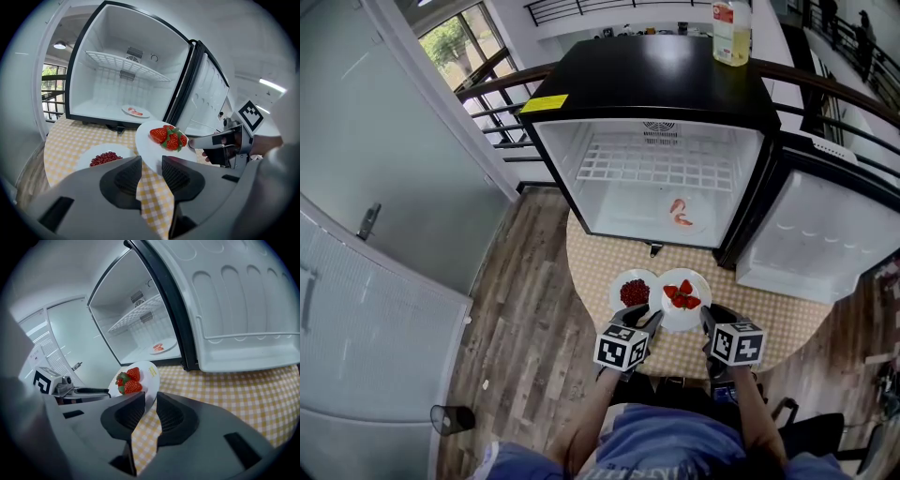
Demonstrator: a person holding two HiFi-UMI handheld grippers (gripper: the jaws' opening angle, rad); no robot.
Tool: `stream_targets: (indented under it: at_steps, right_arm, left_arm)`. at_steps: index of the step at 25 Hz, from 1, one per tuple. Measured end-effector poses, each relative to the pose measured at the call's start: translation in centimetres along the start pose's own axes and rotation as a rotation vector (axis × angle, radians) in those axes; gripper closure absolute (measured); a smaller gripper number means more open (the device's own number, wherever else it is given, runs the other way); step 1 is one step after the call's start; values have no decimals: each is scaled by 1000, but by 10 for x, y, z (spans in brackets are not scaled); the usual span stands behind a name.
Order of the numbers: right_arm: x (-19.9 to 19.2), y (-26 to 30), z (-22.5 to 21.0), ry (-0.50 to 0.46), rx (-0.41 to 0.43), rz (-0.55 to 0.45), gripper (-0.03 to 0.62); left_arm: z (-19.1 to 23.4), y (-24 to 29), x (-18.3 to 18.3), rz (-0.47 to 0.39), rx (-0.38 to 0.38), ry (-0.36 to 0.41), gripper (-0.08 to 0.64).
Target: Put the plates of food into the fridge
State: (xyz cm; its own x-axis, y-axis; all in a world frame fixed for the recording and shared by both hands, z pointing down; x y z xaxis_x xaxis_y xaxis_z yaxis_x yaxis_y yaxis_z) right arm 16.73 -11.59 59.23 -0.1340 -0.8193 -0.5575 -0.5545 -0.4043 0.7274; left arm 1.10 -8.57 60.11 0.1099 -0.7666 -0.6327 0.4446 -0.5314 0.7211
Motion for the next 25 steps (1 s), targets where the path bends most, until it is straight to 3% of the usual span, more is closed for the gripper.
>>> stream_targets:
  at_steps: [25]
  right_arm:
    - [68,56,54,20,-53,-1,506]
  left_arm:
    - [93,-18,49,-20,-50,34,417]
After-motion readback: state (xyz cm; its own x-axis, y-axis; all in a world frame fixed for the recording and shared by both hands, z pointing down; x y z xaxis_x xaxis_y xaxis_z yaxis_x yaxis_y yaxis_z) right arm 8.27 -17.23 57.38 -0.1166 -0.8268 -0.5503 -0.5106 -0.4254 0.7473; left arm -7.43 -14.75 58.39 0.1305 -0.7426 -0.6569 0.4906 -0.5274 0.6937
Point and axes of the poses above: the fingertips, and each gripper's own axes: y forward along the fingers, z to its left, x out of its top, the point moved 3 cm from there along -y, backward along the fingers, and after that the axes turned 11 degrees about z, right-handed, at the moved point
